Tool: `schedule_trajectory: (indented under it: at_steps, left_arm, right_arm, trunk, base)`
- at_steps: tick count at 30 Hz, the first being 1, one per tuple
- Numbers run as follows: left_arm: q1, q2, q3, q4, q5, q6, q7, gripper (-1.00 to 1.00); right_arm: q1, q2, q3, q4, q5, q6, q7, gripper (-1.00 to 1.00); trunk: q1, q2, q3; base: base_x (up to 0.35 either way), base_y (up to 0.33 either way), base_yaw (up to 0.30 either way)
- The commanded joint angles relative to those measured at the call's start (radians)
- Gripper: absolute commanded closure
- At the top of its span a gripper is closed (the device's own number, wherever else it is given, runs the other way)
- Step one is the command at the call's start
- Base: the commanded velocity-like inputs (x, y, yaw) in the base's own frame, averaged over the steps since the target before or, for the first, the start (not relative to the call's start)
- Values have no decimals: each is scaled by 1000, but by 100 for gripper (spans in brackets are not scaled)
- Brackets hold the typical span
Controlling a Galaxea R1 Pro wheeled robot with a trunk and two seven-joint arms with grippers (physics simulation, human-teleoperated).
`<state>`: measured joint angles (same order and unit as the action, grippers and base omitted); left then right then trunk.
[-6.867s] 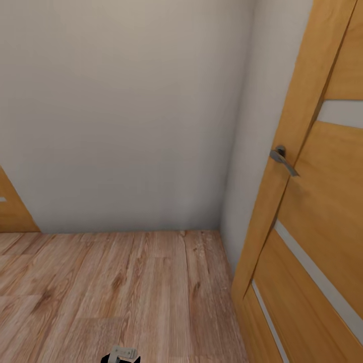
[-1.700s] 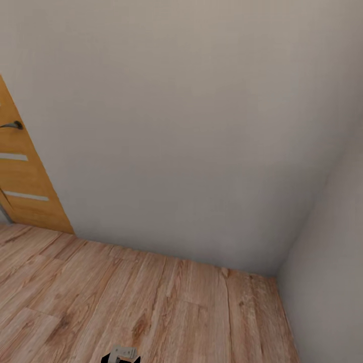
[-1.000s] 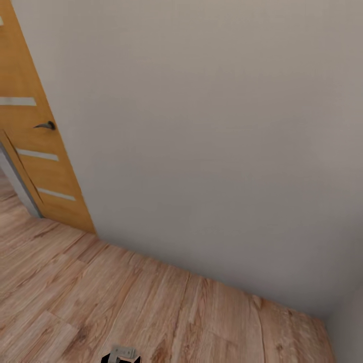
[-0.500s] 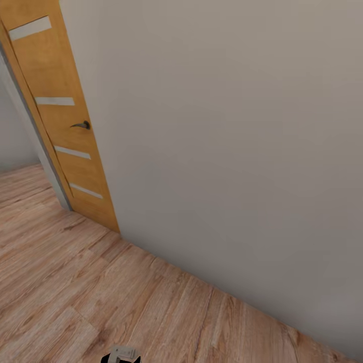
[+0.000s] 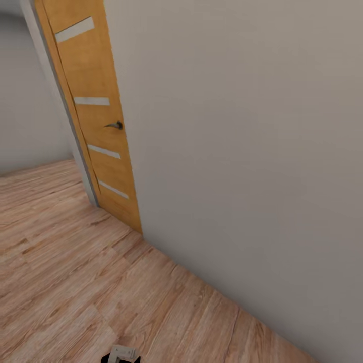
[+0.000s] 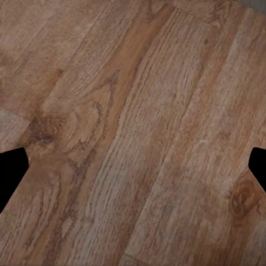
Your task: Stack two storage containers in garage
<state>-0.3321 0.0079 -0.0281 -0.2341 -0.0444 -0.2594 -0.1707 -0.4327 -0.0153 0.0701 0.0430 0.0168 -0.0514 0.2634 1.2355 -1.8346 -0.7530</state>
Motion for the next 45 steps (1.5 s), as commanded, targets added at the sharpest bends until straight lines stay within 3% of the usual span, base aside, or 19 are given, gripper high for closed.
schedule_trajectory:
  at_steps: [1, 45]
  left_arm:
    - [-1, 1, -2, 1, -5, -4, 0, -100]
    - [-1, 0, -3, 1, -5, -4, 0, -100]
  right_arm:
    - [-1, 0, 7, 3, 2, -5, 2, -100]
    - [-1, 0, 7, 3, 2, -5, 2, -100]
  trunk:
    - [0, 0, -1]
    - [0, 0, -1]
  base:
    - [231, 99, 289]
    - [229, 99, 289]
